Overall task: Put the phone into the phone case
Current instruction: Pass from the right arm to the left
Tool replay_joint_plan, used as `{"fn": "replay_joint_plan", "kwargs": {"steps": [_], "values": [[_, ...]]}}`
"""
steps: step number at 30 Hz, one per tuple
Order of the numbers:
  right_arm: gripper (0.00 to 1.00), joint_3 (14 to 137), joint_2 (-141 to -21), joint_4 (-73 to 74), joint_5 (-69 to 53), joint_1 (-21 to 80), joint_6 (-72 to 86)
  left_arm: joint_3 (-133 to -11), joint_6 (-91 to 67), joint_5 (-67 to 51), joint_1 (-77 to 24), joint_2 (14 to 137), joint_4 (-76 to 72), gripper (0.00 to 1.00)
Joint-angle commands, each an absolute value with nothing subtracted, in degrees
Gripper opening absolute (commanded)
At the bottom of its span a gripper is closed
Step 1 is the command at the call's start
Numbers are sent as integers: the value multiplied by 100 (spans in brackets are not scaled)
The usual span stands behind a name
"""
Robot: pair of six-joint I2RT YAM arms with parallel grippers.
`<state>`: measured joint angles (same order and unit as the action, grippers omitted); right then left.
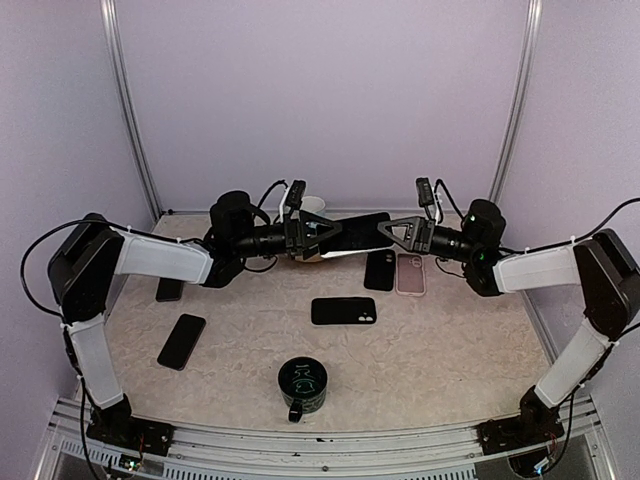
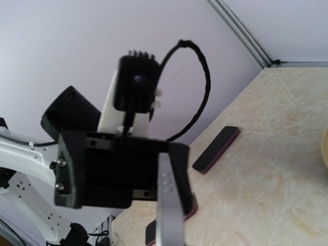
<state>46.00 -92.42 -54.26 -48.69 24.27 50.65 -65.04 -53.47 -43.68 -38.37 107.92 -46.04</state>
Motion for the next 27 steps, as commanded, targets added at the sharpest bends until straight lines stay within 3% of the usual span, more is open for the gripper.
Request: {"fn": "replay_joint_plan", "kwargs": {"steps": [1,12,15,27], "values": [[0,4640,-9309,-6009,-4855,2479,5125,-6664,-5688,-4553,-3919,10911,-5271,72],[0,4664,-9607,-6447,-4850,2510,5450,-6629,-5933,-4632,-3968,10985,-5572,45],[0,4667,-9641,-6434,-4858,2529,5449,-6627,-5933,-4624,-3966,10990,-5581,42],[0,4766,-9669,-6065,-4869,2580,5340,-6528,-5935,-4598,-3947,10963,-5590,10]]}}
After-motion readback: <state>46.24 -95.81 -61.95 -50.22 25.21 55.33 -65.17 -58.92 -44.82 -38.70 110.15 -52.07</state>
